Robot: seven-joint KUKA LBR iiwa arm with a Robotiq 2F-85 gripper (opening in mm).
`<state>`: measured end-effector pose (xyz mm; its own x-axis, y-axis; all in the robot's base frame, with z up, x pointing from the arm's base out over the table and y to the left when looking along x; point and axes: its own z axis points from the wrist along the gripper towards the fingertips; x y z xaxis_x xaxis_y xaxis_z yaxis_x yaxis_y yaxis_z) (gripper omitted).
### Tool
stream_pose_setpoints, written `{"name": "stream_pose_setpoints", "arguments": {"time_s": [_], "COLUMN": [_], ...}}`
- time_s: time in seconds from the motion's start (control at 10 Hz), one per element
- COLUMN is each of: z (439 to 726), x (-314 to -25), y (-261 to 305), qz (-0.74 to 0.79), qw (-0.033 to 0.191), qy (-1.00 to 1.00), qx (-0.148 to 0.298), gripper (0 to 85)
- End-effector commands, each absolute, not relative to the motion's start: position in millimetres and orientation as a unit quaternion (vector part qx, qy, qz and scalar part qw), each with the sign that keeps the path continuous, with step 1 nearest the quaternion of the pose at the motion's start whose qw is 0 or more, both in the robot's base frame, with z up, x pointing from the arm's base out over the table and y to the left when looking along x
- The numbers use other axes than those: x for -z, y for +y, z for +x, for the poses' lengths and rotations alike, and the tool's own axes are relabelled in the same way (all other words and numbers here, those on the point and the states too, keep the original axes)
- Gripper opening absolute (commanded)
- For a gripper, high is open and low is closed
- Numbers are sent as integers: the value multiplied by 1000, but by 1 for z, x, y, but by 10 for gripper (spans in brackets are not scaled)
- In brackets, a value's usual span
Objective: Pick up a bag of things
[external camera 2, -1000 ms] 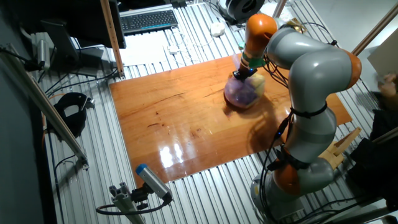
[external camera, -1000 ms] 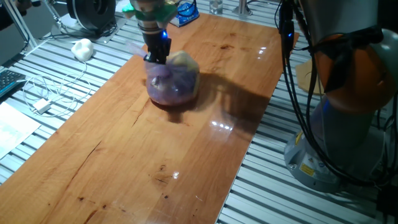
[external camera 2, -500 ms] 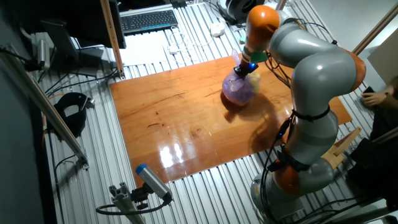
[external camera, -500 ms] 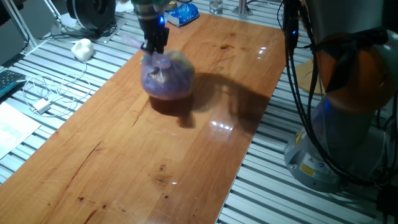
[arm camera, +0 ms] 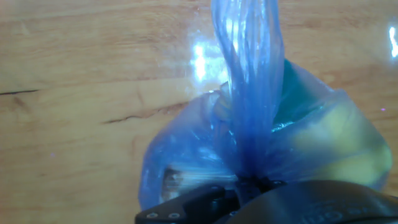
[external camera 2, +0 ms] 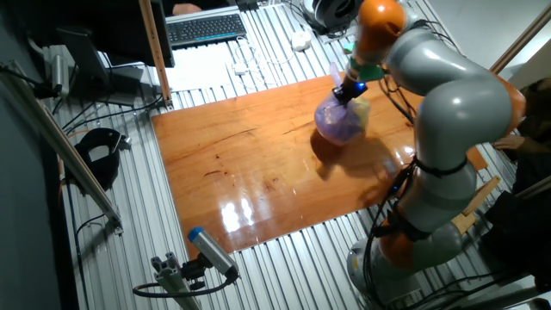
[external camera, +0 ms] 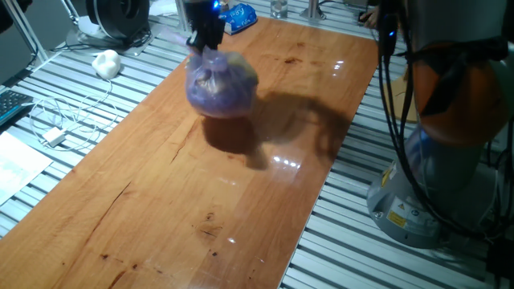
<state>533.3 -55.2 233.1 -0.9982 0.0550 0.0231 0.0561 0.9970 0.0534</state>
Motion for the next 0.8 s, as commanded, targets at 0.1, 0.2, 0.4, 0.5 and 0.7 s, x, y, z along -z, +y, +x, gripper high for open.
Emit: {"name": "stream_pose_setpoints", "arguments": {"time_s": [0.1,0.2,0.4,0.5,0.7], "z": [528,527,518,512,502], "x": [-248,-251,-259,-261,-266], "y": [-51,-46,-44,-45,-45], "qz": [-35,-42,-52,-58,-72], "qw": [4,0,11,21,18], "qy": [-999,-999,-998,-998,-997], "qx": [13,-1,-13,-13,-18], "gripper": [0,0,0,0,0]}}
